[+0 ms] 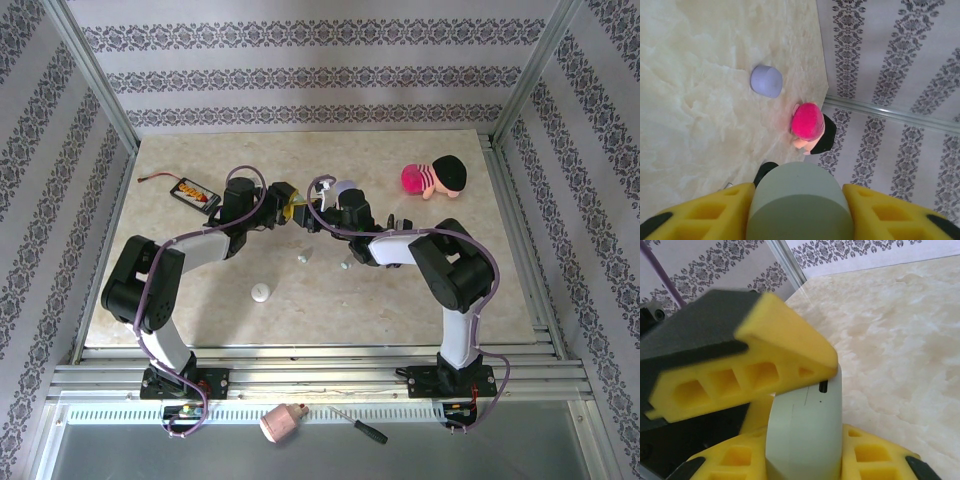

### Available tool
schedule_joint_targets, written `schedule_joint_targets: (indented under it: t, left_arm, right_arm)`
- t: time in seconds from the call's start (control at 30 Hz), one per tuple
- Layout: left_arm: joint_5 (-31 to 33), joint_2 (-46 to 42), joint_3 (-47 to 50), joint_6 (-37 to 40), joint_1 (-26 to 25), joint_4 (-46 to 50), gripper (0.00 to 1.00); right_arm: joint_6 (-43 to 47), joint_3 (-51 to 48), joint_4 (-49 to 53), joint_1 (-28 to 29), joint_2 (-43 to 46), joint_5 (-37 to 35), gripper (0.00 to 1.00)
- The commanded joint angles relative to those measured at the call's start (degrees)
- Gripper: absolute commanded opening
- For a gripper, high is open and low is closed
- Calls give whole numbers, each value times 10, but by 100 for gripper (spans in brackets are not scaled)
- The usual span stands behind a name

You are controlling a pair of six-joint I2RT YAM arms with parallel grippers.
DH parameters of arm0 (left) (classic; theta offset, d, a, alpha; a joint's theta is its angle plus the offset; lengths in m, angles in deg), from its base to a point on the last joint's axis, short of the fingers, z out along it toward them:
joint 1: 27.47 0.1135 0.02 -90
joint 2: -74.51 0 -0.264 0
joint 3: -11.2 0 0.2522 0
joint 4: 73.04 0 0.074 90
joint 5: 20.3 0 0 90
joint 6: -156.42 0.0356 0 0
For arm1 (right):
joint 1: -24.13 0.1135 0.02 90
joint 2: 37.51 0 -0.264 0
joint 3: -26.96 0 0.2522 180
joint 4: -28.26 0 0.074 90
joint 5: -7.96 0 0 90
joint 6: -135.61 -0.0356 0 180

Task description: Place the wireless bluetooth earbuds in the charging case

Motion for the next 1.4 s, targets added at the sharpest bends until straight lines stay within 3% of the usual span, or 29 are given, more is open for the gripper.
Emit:
schedule_joint_targets:
  t: [0.0, 0.23, 0.33, 0.5, 0.77, 0.87, 1.03, 1.17, 1.27, 1.37]
  left_arm:
    - [22, -28, 17, -4, -4, -57, 65]
    - [106, -76, 50, 52, -3, -89, 82]
    - [136, -107, 52, 132, -2, -80, 93]
    - [130, -131, 36, 319, -2, -72, 100]
    - [25, -120, 58, 687, -2, -109, 95]
    - [-9, -133, 86, 798, -2, -132, 100]
    - [-95, -149, 135, 926, -2, -169, 99]
    - [-212, -134, 155, 947, -2, -200, 99]
    - [-295, -116, 159, 905, -3, -251, 98]
    - [-334, -104, 168, 851, -4, -329, 98]
  right_arm:
    - [-11, -11, -17, -9, 37, 28, 20]
    - [-62, -41, -5, -33, 66, 64, 20]
    - [-92, -53, 6, -45, 84, 80, 20]
    - [-198, -63, 20, -77, 111, 140, 21]
    - [-289, -80, 31, -109, 158, 234, 22]
    - [-320, -91, 41, -115, 185, 259, 23]
    - [-399, -98, 37, -124, 213, 317, 24]
    - [-445, -104, 26, -126, 222, 390, 24]
    - [-484, -113, 1, -124, 226, 426, 22]
    - [-504, -115, -5, -119, 238, 450, 21]
